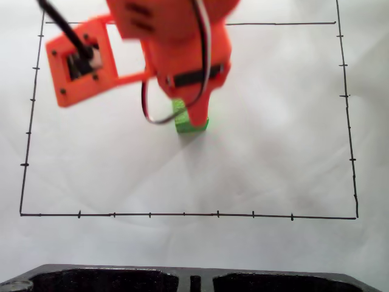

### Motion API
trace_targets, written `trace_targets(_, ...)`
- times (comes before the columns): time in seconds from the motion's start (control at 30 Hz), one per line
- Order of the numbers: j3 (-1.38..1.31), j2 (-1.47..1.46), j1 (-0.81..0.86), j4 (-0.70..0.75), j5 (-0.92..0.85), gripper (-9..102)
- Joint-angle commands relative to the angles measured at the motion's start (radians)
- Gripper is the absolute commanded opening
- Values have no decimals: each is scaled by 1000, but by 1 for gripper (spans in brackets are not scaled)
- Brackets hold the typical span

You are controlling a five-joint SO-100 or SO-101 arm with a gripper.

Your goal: Grasp the colored block, Place it on the black dot, and then return the arm to the default position.

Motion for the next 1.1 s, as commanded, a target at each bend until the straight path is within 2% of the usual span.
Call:
trace_targets(0.0,38,161,-3,35,-21,30)
trace_targets(0.1,107,301,2,60,-40,28)
trace_targets(0.3,242,548,55,2,-67,24)
trace_targets(0.5,373,713,83,-41,-110,1)
trace_targets(0.77,621,968,104,-89,-172,0)
trace_targets(1.07,862,1204,123,-287,-110,0)
